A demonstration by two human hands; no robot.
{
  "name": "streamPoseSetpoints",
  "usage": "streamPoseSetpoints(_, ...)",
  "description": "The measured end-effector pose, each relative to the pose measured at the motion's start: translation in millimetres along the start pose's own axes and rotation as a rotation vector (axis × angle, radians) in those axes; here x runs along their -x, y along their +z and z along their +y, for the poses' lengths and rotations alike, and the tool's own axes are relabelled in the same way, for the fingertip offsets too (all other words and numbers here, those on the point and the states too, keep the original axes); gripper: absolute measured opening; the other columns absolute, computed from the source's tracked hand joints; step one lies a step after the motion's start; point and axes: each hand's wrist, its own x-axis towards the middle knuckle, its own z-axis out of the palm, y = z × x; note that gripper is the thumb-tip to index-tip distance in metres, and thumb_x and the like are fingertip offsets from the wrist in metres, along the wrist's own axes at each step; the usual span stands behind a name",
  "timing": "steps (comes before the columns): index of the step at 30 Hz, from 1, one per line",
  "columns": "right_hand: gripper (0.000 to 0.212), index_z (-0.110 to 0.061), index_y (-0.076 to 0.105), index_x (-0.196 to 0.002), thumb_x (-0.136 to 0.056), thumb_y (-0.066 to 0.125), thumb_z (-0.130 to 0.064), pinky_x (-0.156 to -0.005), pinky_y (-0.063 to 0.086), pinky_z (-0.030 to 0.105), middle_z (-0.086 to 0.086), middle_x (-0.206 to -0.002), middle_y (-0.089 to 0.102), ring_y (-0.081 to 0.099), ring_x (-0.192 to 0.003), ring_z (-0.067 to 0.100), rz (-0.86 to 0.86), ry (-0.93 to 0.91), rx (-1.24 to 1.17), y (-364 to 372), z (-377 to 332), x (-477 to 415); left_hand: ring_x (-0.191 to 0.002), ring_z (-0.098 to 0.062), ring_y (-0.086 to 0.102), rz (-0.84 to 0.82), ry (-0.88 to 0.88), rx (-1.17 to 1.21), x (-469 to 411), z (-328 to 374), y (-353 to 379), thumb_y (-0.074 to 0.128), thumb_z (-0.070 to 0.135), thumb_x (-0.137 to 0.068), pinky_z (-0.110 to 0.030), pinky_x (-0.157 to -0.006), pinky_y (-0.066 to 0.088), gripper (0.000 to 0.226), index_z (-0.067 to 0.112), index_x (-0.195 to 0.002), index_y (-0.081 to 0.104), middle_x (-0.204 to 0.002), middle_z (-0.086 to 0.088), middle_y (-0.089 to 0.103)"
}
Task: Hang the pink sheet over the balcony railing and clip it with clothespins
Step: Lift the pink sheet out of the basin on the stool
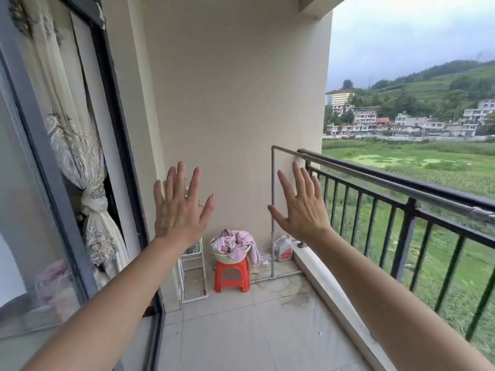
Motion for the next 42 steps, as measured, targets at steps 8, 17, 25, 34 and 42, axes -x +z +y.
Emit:
streamPoseSetpoints(8, 0.083, -0.017, 0.019, -0.157, -0.093, 0.035, -0.066, -0.120, 0.017, 0.054, 0.021, -0.163, 0.010, 0.020, -0.148, 0.038, -0.081, 0.009, -0.008, 161, 31, -43, -0.148, -0.032, 0.013, -0.155, -0.014, -0.081, -46, -19, 165, 0.024, 0.057, -0.095, -0.055, -0.116, 0.011, 0.069, 0.019, -0.152, 0.021, -0.161, -0.016, 0.012)
streamPoseSetpoints(17, 0.088, -0.016, 0.014, -0.158, -0.091, 0.041, -0.066, -0.120, 0.019, 0.053, 0.021, -0.163, 0.010, 0.021, -0.148, 0.037, -0.221, 0.054, -0.008, 336, 103, -171, -0.149, -0.030, 0.006, -0.388, -0.054, -0.121, -146, -29, 343, 0.024, 0.057, -0.096, -0.055, -0.119, 0.009, 0.070, 0.024, -0.155, 0.008, -0.163, -0.011, -0.004)
streamPoseSetpoints(25, 0.088, -0.016, 0.014, -0.157, -0.090, 0.046, -0.062, -0.118, 0.022, 0.051, 0.021, -0.162, 0.014, 0.027, -0.146, 0.037, -0.348, 0.001, -0.082, 488, 86, -260, -0.149, -0.027, 0.006, -0.432, -0.145, -0.102, -202, -95, 476, 0.025, 0.059, -0.096, -0.051, -0.119, 0.008, 0.069, 0.024, -0.154, 0.010, -0.163, -0.010, -0.002)
streamPoseSetpoints(34, 0.088, -0.015, 0.011, -0.157, -0.090, 0.052, -0.055, -0.120, 0.019, 0.048, 0.018, -0.163, 0.015, 0.022, -0.148, 0.034, -0.494, -0.036, -0.029, 689, 60, -389, -0.150, -0.029, -0.003, -0.593, -0.202, 0.006, -306, -198, 695, 0.037, 0.056, -0.094, -0.051, -0.120, 0.006, 0.079, 0.023, -0.154, -0.003, -0.161, -0.008, -0.019)
streamPoseSetpoints(42, 0.083, -0.014, 0.020, -0.155, -0.089, 0.056, -0.049, -0.117, 0.027, 0.047, 0.019, -0.160, 0.022, 0.029, -0.144, 0.034, -0.598, 0.003, -0.028, 828, 54, -492, -0.149, -0.030, -0.001, -0.700, -0.185, 0.093, -402, -252, 848, 0.035, 0.055, -0.095, -0.049, -0.120, 0.008, 0.077, 0.024, -0.154, -0.003, -0.161, -0.008, -0.019)
